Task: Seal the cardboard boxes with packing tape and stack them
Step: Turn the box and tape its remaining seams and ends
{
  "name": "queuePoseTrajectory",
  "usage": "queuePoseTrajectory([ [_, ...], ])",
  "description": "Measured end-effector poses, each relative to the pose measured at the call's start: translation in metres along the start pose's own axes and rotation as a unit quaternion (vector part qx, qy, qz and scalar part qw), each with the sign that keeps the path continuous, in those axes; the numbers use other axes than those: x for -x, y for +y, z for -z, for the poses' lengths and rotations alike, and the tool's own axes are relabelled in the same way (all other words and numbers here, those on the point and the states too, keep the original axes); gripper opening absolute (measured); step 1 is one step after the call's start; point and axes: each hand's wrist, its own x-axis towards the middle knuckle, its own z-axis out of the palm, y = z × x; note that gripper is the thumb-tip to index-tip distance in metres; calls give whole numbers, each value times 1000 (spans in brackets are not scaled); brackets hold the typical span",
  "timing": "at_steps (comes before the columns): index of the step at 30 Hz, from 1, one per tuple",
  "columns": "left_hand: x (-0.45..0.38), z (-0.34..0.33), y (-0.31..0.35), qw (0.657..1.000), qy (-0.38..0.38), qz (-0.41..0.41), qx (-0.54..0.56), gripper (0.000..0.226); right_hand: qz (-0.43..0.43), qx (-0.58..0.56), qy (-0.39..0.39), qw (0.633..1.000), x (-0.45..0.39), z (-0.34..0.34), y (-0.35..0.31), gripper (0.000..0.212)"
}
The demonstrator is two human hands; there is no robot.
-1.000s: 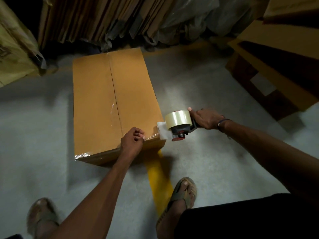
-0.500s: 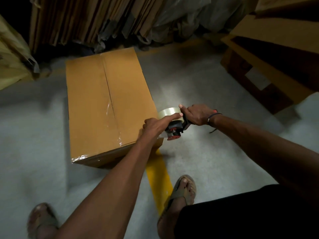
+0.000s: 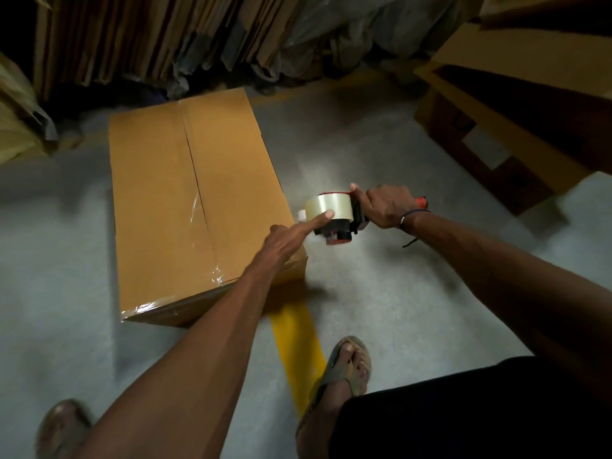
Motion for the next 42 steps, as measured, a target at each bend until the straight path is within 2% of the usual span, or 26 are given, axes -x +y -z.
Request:
queuePoseTrajectory([
  [1,1,5,-4,1000,-16,-8,-9,150,-16,3,8,1000,1,2,4,78],
  [2,2,9,-9,999,-25,-27,-21,125,-31,10,15,999,-1,3,8,79],
  [4,-2,15,-27,994,-1,-93,-49,57,-64,17,9,998,-5,-5,11,79],
  [5,-3,17,-37,987,24,-141,-69,30,-84,7,1,996,-6,-15,10,79],
  [6,-3,19,-47,978,46,-186,-89,15,-111,-23,-12,993,-5,-28,7,80],
  [9,-6,19,-71,955,78,-266,-111,26,-178,-137,-70,972,9,-85,-13,85],
  [13,-9,21,-77,943,77,-303,-112,35,-275,-241,-90,927,45,-158,-57,49],
  [17,-11,22,-78,941,75,-311,-108,35,-327,-306,-94,889,70,-201,-81,43],
  [21,-14,21,-81,936,75,-327,-107,36,-335,-359,-77,868,79,-223,-86,49],
  [24,-15,20,-82,934,79,-333,-105,35,-343,-407,-70,843,85,-220,-87,31],
  [28,-13,19,-82,930,85,-340,-106,35,-358,-452,-114,809,94,-223,-85,23],
  [31,-12,19,-80,933,79,-335,-105,36,-385,-486,-121,775,96,-216,-82,30],
  [35,-11,20,-80,933,75,-334,-114,35,-432,-517,-71,736,104,-186,-91,44],
  [39,-10,20,-78,941,73,-313,-109,35,-448,-511,58,731,100,-158,-108,37],
  [40,-10,20,-78,942,72,-310,-109,35,-437,-550,62,709,95,-152,-112,35],
  [41,-10,19,-77,942,71,-308,-111,34,-423,-618,40,662,89,-144,-116,34],
  [42,-10,19,-76,943,72,-304,-112,34,-402,-693,-5,598,83,-137,-121,37],
])
